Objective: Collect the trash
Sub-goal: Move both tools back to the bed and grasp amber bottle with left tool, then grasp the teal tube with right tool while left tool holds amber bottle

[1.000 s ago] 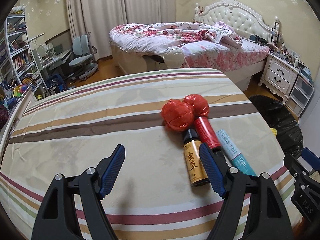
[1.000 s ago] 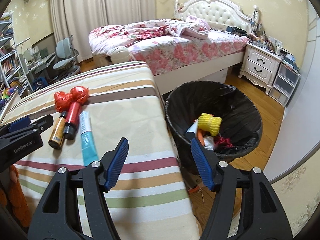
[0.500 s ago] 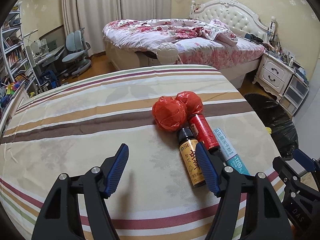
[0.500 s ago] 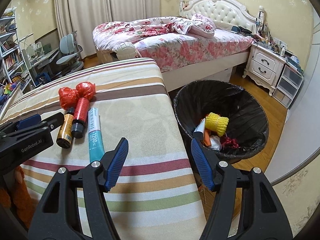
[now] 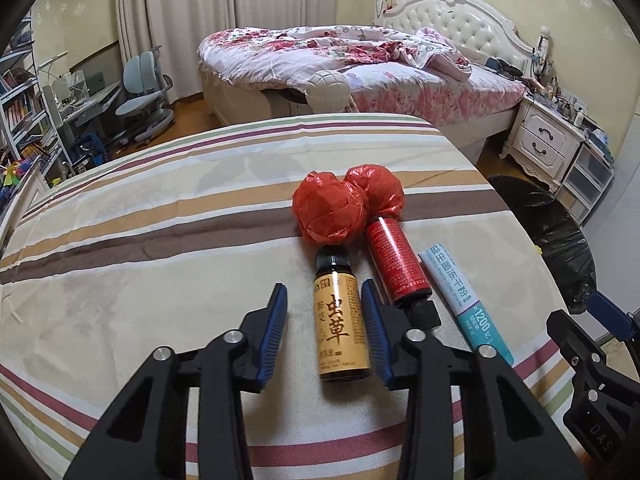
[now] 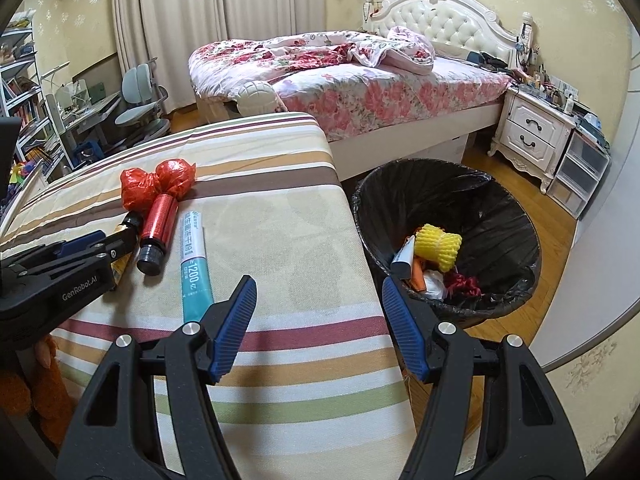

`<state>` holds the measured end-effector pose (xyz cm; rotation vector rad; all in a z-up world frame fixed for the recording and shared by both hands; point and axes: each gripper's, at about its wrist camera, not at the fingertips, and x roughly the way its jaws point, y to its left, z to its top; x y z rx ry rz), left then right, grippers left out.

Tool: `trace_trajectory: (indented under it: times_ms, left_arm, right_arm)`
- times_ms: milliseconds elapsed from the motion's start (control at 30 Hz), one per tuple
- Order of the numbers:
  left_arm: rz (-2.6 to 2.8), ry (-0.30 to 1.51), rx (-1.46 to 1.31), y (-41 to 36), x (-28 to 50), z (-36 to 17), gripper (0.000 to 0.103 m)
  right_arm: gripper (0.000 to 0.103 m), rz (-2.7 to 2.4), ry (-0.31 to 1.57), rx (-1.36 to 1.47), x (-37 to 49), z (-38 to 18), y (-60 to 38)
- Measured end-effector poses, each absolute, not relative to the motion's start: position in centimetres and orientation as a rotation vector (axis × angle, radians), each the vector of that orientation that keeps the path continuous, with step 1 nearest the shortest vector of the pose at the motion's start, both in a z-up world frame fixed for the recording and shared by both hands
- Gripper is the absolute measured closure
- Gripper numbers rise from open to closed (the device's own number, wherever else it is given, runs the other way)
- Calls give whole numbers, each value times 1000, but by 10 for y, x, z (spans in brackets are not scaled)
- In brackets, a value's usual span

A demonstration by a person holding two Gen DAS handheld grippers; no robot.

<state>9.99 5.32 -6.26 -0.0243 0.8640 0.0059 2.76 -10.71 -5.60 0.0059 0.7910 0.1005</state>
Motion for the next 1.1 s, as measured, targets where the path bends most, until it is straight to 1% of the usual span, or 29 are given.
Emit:
trace_trajectory:
  times_ms: [33,500,733,767,833,900,933,1000,1067,1100]
  left_arm:
    - [-8,872,-30,53,100,-64,78]
    - [-16,876,-46,75,77,-64,78]
    - [26,869,-43,92,69,-64,78]
    - [32,866,-38,94,68,-64,78]
    - [42,859,-31,96,66,-63,78]
    - [51,851,-23,98,65,-63,78]
    - [55,848,-19,98,64,-63,78]
    - [57,847,-19,100,64,-63,78]
    - [57,847,-26,101,64,-63,78]
    - [57,845,-29,101,64,-63,78]
  right_arm:
    - [39,103,792,5,28,-56,-106]
    - [39,209,801,-54,20,-54,-72]
    - [39,245,837,-89,31,-58,-50]
    - [40,248,843,-92,33,-59,-48]
    - [47,257,862,-97,37,-61,-45]
    - [63,265,882,-101,40,-64,-42]
    - [63,266,879,-102,39,-63,-42]
    - [74,267,877,-113,38,-63,-40]
    - [82,269,874,-127,36,-62,-38]
    - [82,267,873,-130,35,-61,-37]
